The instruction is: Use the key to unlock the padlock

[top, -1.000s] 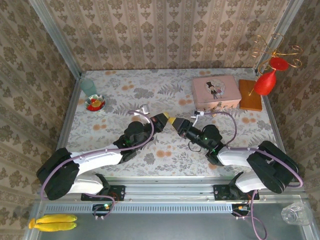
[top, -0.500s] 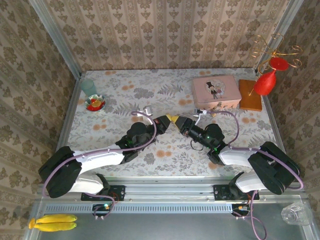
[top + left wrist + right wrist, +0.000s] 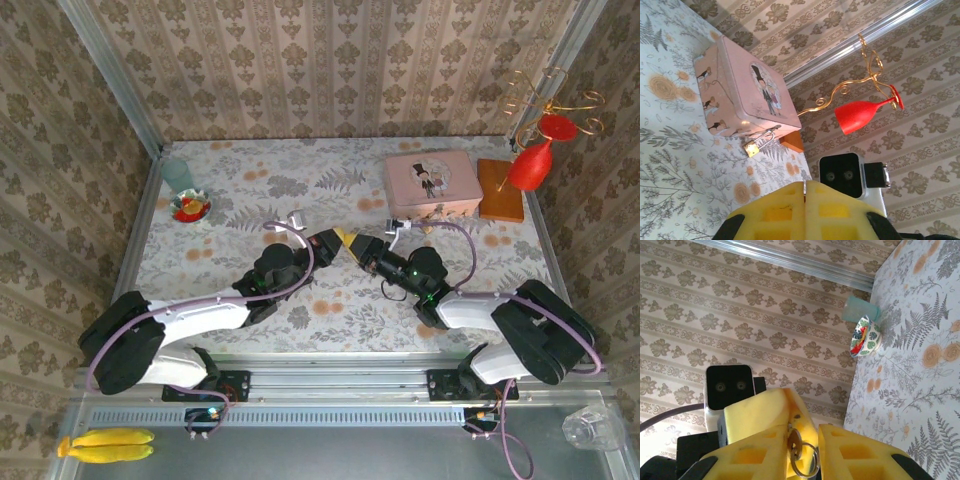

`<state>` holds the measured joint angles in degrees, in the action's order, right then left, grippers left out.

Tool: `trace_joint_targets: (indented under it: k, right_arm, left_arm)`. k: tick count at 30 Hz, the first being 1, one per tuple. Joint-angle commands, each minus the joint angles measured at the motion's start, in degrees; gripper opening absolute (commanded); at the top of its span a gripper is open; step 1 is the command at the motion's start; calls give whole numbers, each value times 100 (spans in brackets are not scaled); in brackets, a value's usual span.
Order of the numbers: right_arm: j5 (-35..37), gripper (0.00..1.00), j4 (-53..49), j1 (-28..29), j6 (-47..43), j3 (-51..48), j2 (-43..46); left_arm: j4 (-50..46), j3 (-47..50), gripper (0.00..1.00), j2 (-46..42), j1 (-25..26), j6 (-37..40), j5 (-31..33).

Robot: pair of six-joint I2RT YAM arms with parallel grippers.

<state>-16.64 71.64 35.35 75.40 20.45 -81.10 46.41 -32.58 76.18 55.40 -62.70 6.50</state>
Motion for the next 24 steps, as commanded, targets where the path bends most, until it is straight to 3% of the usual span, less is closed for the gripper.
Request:
trace_joint_targets:
  k: [1, 6, 14, 17, 21, 24]
  right_arm:
    - [-159, 23, 216, 15, 151, 91, -132]
    - [-187, 19, 211, 15, 125, 143, -4]
    - [-223, 1, -134, -61, 63, 205, 290]
    - [-230, 0, -560, -170, 55, 203, 440]
    - [-283, 0, -1355, -421, -112, 162, 829]
    - [-381, 0, -2810, -822, -498, 209, 1484]
  left_arm:
    - [488, -166, 0, 68, 33, -116, -114]
    - [601, -170, 0, 171, 67, -207, -158]
    - [634, -214, 0, 300, 73, -166, -202]
    - [552, -210, 0, 279, 63, -24, -193]
    - [108, -247, 24, 200, -18, 148, -137]
    - [-790, -433, 39, 68, -229, 310, -153]
